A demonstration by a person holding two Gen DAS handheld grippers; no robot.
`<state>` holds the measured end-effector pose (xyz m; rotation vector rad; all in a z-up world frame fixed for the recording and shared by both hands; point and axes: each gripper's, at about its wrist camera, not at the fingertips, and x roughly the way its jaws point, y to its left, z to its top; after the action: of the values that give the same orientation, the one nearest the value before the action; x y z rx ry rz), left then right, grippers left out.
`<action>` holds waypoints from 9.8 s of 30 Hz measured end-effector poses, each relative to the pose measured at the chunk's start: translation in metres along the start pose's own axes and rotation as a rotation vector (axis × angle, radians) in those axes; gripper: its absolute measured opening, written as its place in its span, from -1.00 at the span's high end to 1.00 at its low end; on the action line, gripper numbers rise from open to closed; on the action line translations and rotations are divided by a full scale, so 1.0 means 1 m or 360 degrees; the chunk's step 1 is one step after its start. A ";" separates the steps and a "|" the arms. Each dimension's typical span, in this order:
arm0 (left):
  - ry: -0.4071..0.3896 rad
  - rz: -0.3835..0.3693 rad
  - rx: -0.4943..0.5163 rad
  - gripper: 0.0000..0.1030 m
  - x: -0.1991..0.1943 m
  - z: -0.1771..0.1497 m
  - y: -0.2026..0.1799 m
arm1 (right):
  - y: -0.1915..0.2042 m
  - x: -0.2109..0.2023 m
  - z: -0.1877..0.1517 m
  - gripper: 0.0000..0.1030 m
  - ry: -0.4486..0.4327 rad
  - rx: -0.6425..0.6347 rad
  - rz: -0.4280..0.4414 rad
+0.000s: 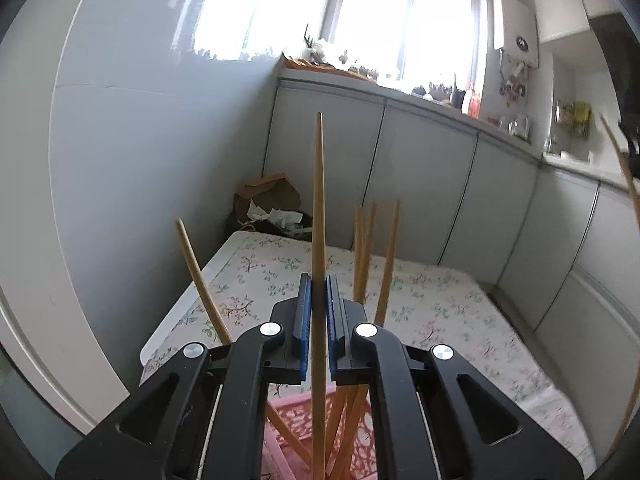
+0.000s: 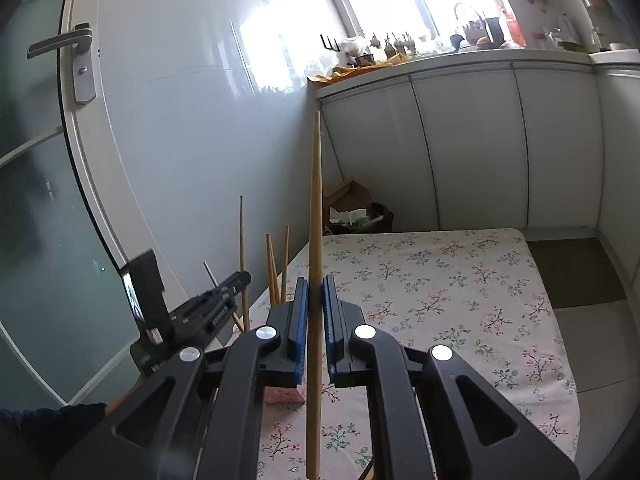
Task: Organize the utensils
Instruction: 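Lower both chopsticks into the pink cup and open both grippers, then move both open grippers down to the last wooden chopsticks on the cloth, then close the left gripper on a wooden chopstick while the right gripper grasps another, then lift both wooden chopsticks upright and carry them over the pink cup, then lower both chopsticks into the pink cup and open both grippers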
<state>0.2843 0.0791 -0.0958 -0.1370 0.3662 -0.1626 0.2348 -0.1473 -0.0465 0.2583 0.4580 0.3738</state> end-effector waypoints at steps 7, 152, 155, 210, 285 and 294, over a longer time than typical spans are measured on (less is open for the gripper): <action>0.0131 0.0014 0.0162 0.86 0.002 -0.018 -0.013 | -0.003 -0.001 0.001 0.85 -0.0006 0.0019 0.0006; 0.1484 -0.0290 0.0366 0.80 0.134 -0.105 -0.149 | -0.130 0.039 -0.063 0.53 0.0934 0.0716 -0.0411; 0.1457 -0.0265 0.0416 0.85 0.134 -0.108 -0.157 | -0.130 0.046 -0.066 0.53 0.0961 0.0702 -0.0419; 0.0359 -0.0488 -0.0167 0.89 -0.060 0.054 -0.036 | -0.059 0.059 -0.016 0.86 0.0493 0.0297 -0.0132; 0.0718 0.0099 -0.0415 0.04 -0.020 0.044 0.066 | 0.072 0.148 -0.032 0.83 -0.0306 -0.0074 -0.0258; 0.0717 0.0086 -0.0412 -0.01 -0.019 0.044 0.064 | 0.066 0.129 -0.041 0.80 -0.0136 -0.0065 -0.0190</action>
<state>0.2913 0.1495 -0.0589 -0.3478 0.8396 -0.0908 0.3038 -0.0288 -0.1093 0.2057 0.3796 0.2543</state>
